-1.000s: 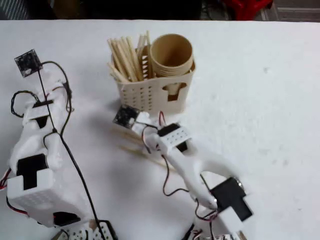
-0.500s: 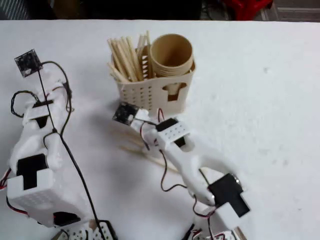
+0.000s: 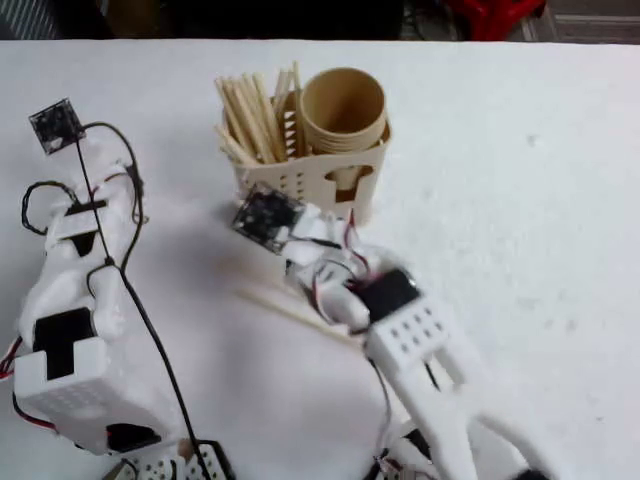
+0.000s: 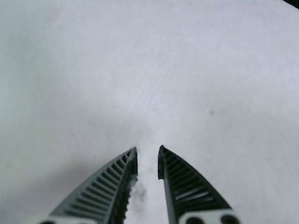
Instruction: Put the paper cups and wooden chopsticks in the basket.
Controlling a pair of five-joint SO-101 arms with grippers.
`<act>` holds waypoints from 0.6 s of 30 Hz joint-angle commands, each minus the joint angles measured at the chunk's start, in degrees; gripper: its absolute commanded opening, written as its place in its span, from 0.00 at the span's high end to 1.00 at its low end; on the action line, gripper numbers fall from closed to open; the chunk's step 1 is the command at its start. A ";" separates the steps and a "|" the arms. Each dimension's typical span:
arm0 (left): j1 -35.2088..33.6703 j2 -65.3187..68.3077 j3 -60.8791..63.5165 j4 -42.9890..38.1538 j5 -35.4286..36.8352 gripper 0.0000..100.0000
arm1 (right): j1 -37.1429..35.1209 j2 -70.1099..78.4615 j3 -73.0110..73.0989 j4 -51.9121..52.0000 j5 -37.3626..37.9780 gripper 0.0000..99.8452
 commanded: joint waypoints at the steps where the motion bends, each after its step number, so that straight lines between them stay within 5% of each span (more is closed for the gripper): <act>1: 0.31 -0.48 -2.20 0.09 -0.53 0.91 | -0.22 -9.27 -4.66 -3.82 -4.13 0.98; 10: 0.31 -0.48 -2.20 0.26 -0.53 0.91 | -0.84 -6.29 -24.18 -16.75 -18.29 0.98; 18: 0.31 -0.48 -2.20 0.26 -0.53 0.91 | -1.36 15.78 -48.44 -27.21 -19.34 0.98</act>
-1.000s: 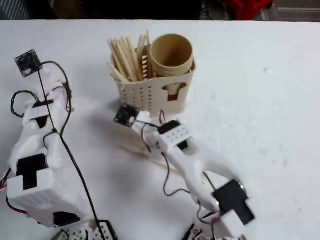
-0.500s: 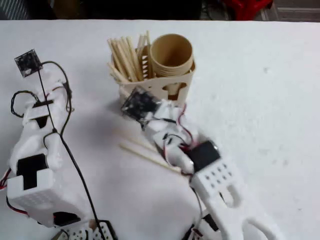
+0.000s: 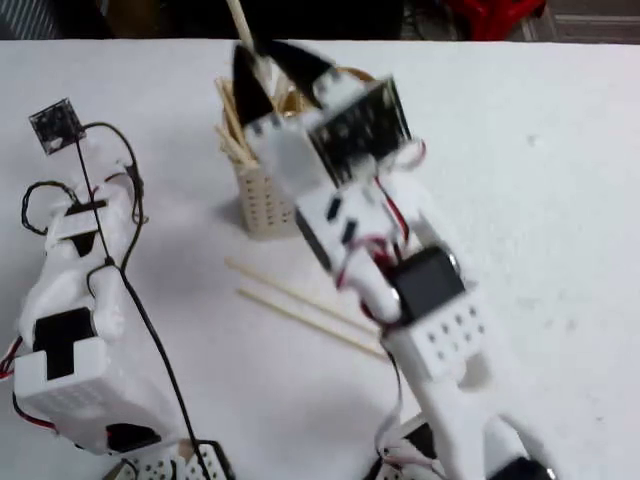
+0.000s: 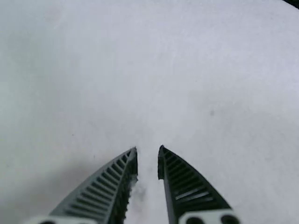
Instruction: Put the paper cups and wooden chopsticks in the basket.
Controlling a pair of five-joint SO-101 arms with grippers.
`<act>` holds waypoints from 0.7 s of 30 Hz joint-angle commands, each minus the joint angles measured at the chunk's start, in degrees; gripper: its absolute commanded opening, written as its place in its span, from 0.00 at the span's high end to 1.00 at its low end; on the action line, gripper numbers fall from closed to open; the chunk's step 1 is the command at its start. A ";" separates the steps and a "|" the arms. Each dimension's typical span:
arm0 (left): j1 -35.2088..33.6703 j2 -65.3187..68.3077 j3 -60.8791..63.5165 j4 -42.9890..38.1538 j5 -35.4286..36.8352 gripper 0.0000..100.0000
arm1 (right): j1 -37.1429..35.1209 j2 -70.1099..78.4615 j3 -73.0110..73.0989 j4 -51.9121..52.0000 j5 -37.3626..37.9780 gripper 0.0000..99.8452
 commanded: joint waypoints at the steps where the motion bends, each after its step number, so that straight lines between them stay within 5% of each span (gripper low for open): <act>1: 0.31 -0.48 -2.20 0.26 -0.53 0.91 | -0.48 9.19 -13.63 -1.98 -0.44 0.98; 7: 0.31 -0.48 -2.29 0.18 -0.53 0.91 | -0.48 20.00 -24.09 4.35 -0.88 0.98; 13: 0.31 -0.48 -2.29 0.18 -0.53 0.91 | 0.57 21.23 -24.70 5.85 -0.97 0.86; 21: 0.22 -0.48 -2.29 0.26 -0.53 0.91 | 0.31 20.44 -24.70 21.41 -0.70 0.95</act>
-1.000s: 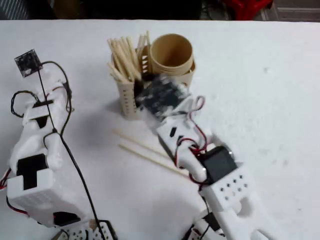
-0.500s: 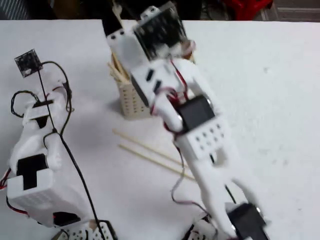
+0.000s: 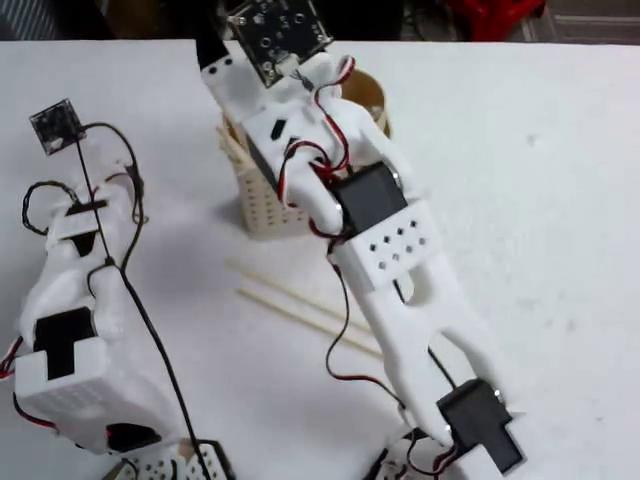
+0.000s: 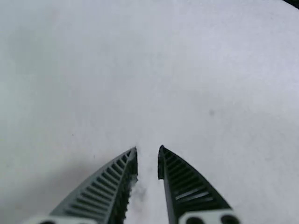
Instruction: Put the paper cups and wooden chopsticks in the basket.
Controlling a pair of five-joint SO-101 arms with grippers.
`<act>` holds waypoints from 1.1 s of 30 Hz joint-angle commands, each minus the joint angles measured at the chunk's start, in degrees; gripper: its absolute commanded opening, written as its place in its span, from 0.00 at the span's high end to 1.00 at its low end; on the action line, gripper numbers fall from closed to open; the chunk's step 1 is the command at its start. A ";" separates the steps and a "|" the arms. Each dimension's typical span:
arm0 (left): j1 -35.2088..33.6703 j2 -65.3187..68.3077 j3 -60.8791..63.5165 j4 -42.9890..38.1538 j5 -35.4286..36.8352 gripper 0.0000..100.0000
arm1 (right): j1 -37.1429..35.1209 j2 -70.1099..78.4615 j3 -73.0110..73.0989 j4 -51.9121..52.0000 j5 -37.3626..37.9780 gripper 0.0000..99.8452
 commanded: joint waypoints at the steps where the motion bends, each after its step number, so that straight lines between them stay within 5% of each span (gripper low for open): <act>1: 0.22 -0.48 -2.29 0.26 -0.53 0.91 | 0.13 -1.89 -2.55 11.47 -0.44 0.97; 7: 0.22 -0.48 -2.29 0.18 -0.53 0.91 | 1.10 -8.57 1.05 39.34 -0.35 0.98; 13: 0.22 -0.48 -2.29 0.18 -0.53 0.91 | -1.89 -11.30 15.65 45.05 0.62 0.98; 24: 0.22 -0.57 -2.29 0.00 -0.53 0.91 | -5.14 -11.12 56.26 17.19 26.90 0.96; 33: 0.31 -0.57 -2.29 0.00 -0.53 0.91 | -4.79 -10.24 66.73 3.56 29.10 0.87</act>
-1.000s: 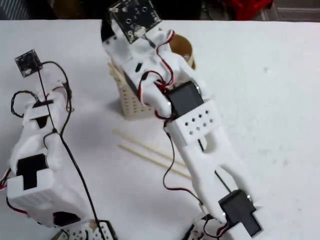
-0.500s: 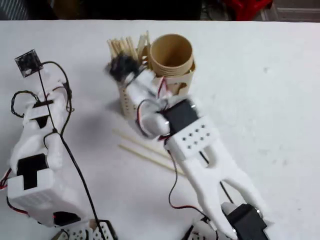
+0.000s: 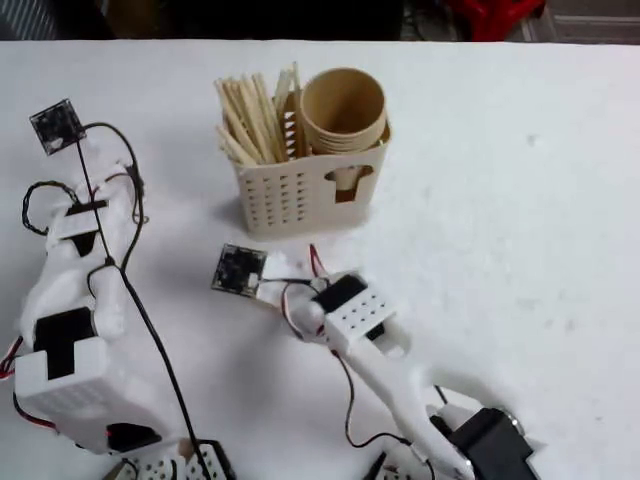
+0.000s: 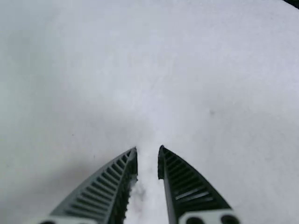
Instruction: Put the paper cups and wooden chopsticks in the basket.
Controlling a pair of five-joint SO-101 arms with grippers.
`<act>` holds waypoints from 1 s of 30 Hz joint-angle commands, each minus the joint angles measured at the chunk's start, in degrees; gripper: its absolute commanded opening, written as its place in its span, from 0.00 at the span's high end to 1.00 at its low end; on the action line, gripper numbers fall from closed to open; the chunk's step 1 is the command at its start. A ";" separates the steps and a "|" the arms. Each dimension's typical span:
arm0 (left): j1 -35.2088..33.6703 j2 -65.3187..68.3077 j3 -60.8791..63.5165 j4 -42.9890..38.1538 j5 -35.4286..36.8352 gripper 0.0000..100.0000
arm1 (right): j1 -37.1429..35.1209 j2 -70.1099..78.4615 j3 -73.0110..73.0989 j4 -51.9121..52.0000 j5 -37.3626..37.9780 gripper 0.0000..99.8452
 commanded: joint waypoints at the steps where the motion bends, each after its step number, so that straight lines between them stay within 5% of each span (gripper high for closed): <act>1: 0.31 -0.57 -2.29 0.09 -0.53 0.91 | 0.04 -0.04 -0.18 -2.42 0.70 0.87; 15: 0.22 -0.66 -2.29 0.26 -0.53 0.91 | 6.55 20.26 -12.84 -2.68 0.70 0.94; 23: 0.22 -0.66 -2.29 0.26 -0.53 0.91 | 6.55 18.15 -13.10 0.92 0.26 0.98; 30: 0.22 -0.57 -2.29 0.09 -0.53 0.91 | 6.46 1.98 -8.53 4.44 -8.62 0.98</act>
